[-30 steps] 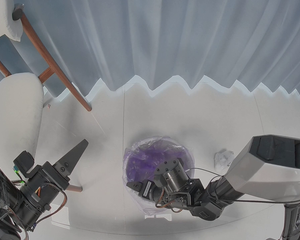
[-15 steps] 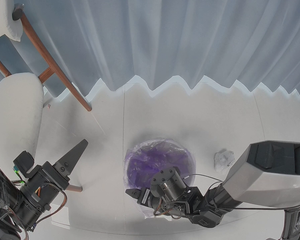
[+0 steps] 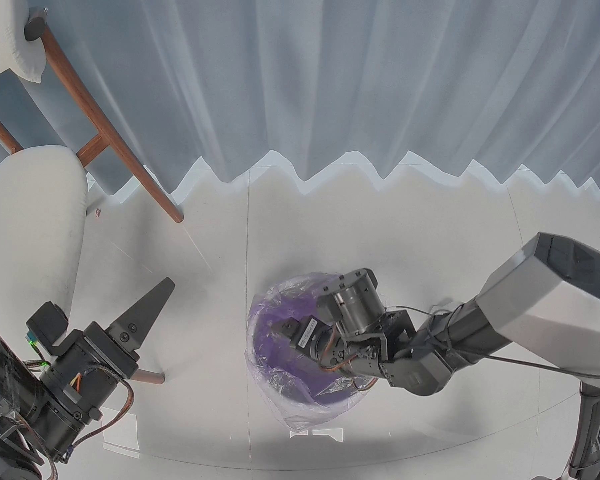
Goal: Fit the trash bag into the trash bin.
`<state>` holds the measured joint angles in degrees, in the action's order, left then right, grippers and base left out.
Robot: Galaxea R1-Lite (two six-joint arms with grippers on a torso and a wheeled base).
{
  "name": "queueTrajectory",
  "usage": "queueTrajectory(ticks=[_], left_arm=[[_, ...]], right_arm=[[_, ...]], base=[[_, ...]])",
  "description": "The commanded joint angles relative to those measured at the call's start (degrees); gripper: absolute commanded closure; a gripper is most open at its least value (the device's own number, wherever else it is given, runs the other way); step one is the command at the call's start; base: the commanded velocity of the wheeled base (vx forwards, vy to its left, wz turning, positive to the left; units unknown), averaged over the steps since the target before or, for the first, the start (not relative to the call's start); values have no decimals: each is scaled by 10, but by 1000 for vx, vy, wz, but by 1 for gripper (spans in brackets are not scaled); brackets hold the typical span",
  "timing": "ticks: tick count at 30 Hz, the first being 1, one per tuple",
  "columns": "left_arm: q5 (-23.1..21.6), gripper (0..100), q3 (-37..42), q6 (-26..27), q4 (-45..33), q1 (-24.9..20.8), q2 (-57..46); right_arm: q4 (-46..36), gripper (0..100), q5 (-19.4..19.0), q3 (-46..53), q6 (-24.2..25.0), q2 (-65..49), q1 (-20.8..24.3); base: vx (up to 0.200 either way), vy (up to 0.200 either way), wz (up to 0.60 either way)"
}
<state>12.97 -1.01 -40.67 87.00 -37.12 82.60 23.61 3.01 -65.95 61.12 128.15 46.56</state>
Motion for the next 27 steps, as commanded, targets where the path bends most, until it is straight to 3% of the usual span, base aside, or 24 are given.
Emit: queueTrajectory(ticks=[1,19,27], left_arm=[[1,0,8,0,0,0,3],[9,0,8,0,0,0,8],[10,0,8,2,0,8,4]], right_arm=[[-40,0,4,-69,25,20,-16],[-37,0,21,-10,76,11,106],[-37,0,34,-11,77,6,86]], base=[[0,0,0],[0,0,0],[0,0,0]])
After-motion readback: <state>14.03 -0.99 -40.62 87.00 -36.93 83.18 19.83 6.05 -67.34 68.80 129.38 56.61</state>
